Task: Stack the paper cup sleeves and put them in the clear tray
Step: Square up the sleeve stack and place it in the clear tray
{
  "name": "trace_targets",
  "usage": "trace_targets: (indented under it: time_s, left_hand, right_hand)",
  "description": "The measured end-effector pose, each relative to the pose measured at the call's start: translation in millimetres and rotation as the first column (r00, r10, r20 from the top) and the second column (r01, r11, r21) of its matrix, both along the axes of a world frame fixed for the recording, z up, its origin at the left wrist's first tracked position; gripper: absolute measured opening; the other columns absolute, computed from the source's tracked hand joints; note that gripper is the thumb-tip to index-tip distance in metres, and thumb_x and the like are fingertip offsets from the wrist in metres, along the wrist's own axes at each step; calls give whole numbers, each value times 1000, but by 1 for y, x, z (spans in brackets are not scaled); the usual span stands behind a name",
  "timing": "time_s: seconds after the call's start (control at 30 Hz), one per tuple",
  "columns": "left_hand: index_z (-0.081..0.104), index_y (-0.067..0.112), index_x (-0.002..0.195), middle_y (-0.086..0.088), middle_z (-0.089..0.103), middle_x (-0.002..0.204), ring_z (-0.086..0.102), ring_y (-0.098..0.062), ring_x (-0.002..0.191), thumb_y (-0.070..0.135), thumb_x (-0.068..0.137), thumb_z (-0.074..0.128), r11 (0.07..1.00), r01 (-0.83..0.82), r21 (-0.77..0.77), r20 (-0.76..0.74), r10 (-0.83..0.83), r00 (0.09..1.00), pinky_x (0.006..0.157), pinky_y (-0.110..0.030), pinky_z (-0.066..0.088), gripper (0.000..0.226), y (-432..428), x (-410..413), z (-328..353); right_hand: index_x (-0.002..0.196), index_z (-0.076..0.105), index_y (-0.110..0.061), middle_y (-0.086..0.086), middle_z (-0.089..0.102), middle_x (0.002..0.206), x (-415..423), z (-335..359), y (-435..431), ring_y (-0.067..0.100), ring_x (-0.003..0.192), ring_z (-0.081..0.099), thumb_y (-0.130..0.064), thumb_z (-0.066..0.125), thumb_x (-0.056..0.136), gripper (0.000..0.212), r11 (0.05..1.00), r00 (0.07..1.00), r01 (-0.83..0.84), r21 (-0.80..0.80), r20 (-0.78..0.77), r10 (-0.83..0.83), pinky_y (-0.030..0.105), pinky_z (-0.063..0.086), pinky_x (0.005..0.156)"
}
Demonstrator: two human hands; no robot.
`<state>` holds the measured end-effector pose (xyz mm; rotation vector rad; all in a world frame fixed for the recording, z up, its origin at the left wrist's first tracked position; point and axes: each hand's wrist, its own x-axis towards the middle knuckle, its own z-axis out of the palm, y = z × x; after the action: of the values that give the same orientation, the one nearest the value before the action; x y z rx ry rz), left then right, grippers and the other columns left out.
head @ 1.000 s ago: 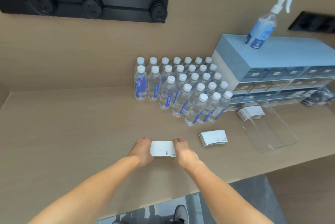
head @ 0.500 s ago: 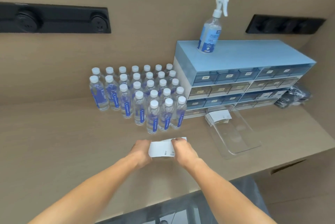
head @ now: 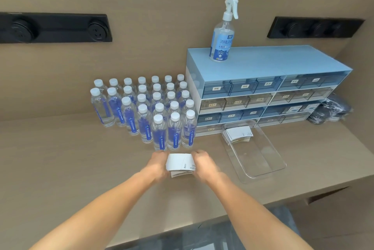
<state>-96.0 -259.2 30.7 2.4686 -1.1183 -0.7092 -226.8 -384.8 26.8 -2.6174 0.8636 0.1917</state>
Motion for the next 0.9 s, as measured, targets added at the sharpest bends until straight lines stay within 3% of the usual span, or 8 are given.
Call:
trace_targets:
  time_s: [0.37, 0.5, 0.9]
  left_hand:
    - [53, 14, 127, -8, 51, 132, 51, -27, 125, 16, 82, 68, 998, -30, 49, -14, 31, 999, 100, -31, 47, 48, -19, -4, -20]
    - [56, 17, 124, -6, 59, 124, 57, -27, 117, 24, 78, 70, 996, 5, 84, -16, -4, 1000, 96, -38, 52, 48, -21, 0, -27]
    - [59, 15, 110, -7, 61, 114, 58, -25, 110, 27, 78, 69, 991, 29, 134, -39, -24, 999, 88, -33, 52, 36, -25, 9, -54]
  right_hand:
    - [117, 56, -10, 5, 57, 122, 9, -12, -33, 30, 109, 58, 5, 48, 81, 40, 989, 993, 82, 125, -89, -72, 27, 44, 83]
    - [111, 60, -9, 7, 54, 118, 12, -21, -40, 33, 108, 60, 4, 57, 80, 33, 997, 994, 11, 76, -111, -2, 35, 53, 86]
    - [115, 58, -9, 9, 52, 124, 20, -46, -54, 32, 112, 58, -10, 68, 84, 32, 988, 980, -112, 109, -155, 128, 40, 52, 94]
